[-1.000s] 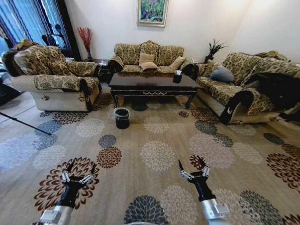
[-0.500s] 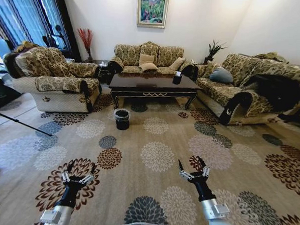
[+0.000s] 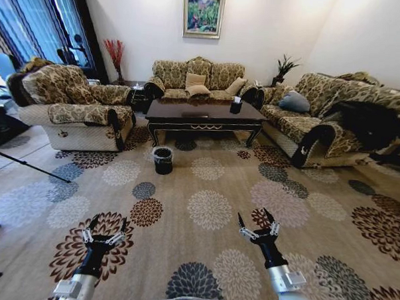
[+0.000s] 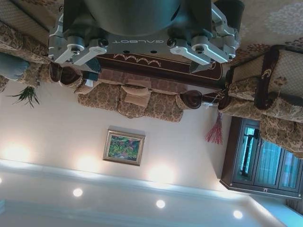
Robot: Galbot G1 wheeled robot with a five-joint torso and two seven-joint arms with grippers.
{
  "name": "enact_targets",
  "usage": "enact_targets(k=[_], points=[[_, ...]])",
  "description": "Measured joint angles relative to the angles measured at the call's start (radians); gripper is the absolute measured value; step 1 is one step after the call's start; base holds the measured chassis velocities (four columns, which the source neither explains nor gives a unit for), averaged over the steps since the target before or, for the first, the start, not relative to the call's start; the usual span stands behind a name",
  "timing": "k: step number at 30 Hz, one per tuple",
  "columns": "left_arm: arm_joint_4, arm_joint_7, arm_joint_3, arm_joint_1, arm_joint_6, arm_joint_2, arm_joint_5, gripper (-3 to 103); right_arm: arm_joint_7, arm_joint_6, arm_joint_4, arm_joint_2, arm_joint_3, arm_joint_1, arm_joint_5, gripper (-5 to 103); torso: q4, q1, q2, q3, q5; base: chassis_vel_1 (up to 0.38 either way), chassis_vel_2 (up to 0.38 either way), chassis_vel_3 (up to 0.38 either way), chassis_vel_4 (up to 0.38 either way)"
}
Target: Move to the front of the table and pick up the trash from the floor, then place it into the trash bin.
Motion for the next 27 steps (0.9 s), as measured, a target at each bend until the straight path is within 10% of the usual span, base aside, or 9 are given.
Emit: enact_targets(k=[27], points=[[0.0, 0.0, 0.0, 0.0, 0.0, 0.0, 0.0, 100, 0.0, 0.0, 0.0, 0.0, 0.0, 0.0, 0.0, 100, 0.0, 0.057, 0.128, 0.071, 0.0, 0.0, 0.0, 0.0, 0.0]])
